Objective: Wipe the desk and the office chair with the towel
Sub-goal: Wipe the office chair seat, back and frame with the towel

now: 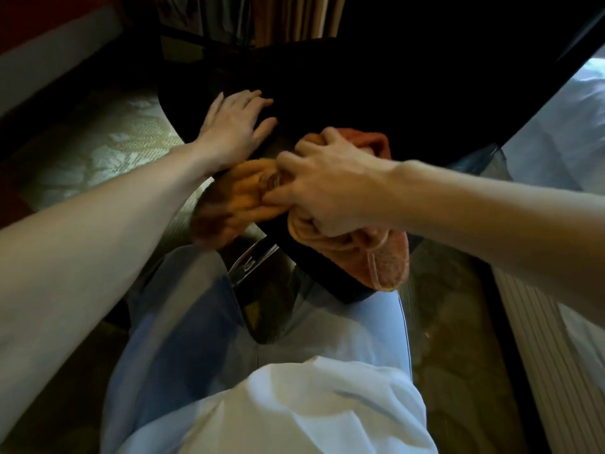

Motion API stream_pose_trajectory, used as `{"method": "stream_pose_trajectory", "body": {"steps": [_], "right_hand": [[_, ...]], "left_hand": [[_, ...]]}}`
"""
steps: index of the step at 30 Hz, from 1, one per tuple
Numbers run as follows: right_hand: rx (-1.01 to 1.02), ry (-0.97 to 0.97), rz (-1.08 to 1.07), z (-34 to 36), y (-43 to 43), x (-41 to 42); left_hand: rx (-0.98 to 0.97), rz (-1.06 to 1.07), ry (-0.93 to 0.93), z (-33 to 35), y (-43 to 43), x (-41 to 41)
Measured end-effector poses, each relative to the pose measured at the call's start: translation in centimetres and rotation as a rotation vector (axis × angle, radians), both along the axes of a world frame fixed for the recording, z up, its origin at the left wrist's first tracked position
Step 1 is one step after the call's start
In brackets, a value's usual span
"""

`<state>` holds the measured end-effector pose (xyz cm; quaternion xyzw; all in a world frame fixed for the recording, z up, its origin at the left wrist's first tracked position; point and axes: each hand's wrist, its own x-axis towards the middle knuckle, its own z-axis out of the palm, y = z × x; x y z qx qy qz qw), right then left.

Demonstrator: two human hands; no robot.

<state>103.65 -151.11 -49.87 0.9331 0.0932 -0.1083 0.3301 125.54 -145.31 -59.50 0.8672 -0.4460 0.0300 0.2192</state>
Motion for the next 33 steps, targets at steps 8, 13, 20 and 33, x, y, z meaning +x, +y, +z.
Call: {"method": "stream_pose_trajectory", "body": {"steps": [8, 13, 20, 33], "right_hand": [[-0.107, 0.739, -0.095, 1.8, -8.1, -11.2], [0.202, 0.157, -0.213, 7.0, -12.4, -8.7], [0.772, -0.427, -0.463, 1.6, -6.3, 3.3], [0.909, -0.6, -0.542, 5.8, -14.6, -1.8]], "left_hand": [[-0.026, -0.028, 0.004, -0.2, 0.3, 0.2], [-0.062, 0.022, -0.006, -0.2, 0.3, -0.6], [0.017, 0.059, -0.057, -0.4, 0.6, -1.8], [-0.136, 0.303, -0.071, -0.6, -0.8, -10.4]]}}
